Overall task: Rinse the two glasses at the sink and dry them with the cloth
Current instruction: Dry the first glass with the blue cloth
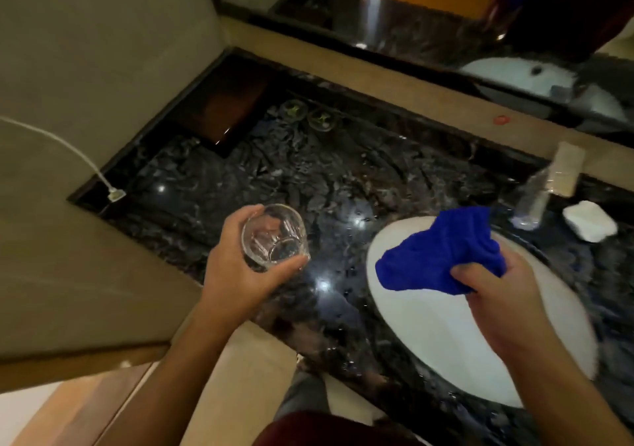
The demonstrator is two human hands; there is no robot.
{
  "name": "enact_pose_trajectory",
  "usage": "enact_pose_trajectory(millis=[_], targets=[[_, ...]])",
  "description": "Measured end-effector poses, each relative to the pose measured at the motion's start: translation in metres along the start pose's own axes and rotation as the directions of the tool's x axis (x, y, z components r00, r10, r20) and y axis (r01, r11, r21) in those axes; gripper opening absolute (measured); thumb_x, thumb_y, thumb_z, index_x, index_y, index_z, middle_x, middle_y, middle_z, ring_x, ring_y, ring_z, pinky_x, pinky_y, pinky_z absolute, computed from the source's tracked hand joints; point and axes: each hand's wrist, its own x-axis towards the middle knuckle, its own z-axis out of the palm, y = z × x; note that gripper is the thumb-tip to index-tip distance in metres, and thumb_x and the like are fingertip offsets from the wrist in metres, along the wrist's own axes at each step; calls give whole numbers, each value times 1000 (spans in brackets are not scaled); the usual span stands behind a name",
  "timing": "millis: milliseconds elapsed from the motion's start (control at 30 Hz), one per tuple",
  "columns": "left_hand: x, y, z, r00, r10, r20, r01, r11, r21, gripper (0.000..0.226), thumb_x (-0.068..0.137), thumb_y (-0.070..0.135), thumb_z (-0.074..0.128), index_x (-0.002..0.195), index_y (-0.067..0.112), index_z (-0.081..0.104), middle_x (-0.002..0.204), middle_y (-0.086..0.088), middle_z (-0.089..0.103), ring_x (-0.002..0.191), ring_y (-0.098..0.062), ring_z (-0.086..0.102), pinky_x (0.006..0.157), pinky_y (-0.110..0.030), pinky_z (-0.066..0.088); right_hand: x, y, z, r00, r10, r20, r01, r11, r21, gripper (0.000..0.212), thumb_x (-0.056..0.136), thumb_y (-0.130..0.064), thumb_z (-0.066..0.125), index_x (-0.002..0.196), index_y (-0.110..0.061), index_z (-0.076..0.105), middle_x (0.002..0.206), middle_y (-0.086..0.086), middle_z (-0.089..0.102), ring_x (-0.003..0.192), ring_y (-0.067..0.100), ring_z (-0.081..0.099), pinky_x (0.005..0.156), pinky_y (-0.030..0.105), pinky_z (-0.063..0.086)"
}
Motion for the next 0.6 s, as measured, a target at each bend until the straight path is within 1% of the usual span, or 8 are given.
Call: enact_pose_trajectory(millis=[67,133,200,267,333,400,433,600], targets=[[17,-33,-15,998,-49,-29,50,999,15,84,63,40,88,134,16,48,115,29,54,101,24,54,83,3,35,13,8,28,1000,21,23,-21,1000,-8,58,84,25,48,92,-25,75,82,-7,76,81,11,70,72,23,56],[33,-64,-25,993,-118,-30,119,992,31,84,67,36,91,135,19,45,114,30,53,100,25,53,83,4,34,23,14,52,998,26,50,-25,1000,-19,54,79,17,57,86,-32,79,81,-8,75,78,9,68,73,24,55],[47,-92,-32,984,-178,-24,179,983,46,84,69,34,92,136,21,43,113,26,54,97,15,56,81,5,34,29,18,73,996,47,76,-45,999,-18,47,68,2,59,85,-36,79,82,-6,75,80,12,68,72,22,55],[59,-116,-35,975,-222,-13,223,974,51,83,70,33,92,135,22,41,113,17,56,101,1,57,79,6,33,34,20,87,994,69,90,-66,997,-31,44,66,-1,58,85,-35,79,82,-5,74,82,15,67,72,22,55],[70,-137,-37,969,-248,-4,248,968,49,82,71,33,91,135,22,40,115,14,56,105,-7,57,77,7,32,38,22,97,992,77,104,-69,995,-75,45,73,8,62,82,-34,77,79,-5,71,83,18,64,72,23,53],[78,-153,-37,967,-257,2,256,965,53,83,71,36,91,135,23,39,119,10,57,108,-9,58,77,8,31,43,27,104,992,99,80,-90,990,-108,59,82,21,55,79,-34,76,75,-8,69,81,19,61,73,28,50],[81,-160,-38,965,-261,7,261,964,46,83,71,37,91,134,24,39,121,9,58,109,-9,58,78,7,32,45,29,106,992,112,62,-104,987,-120,63,84,23,51,78,-35,76,73,-8,68,81,20,59,74,31,48],[93,-187,-39,959,-281,28,280,960,17,85,69,34,93,133,25,38,121,7,60,110,-9,61,83,6,35,51,36,122,989,148,25,-144,981,-132,63,84,25,49,73,-32,74,71,-7,66,78,20,58,76,36,44]])
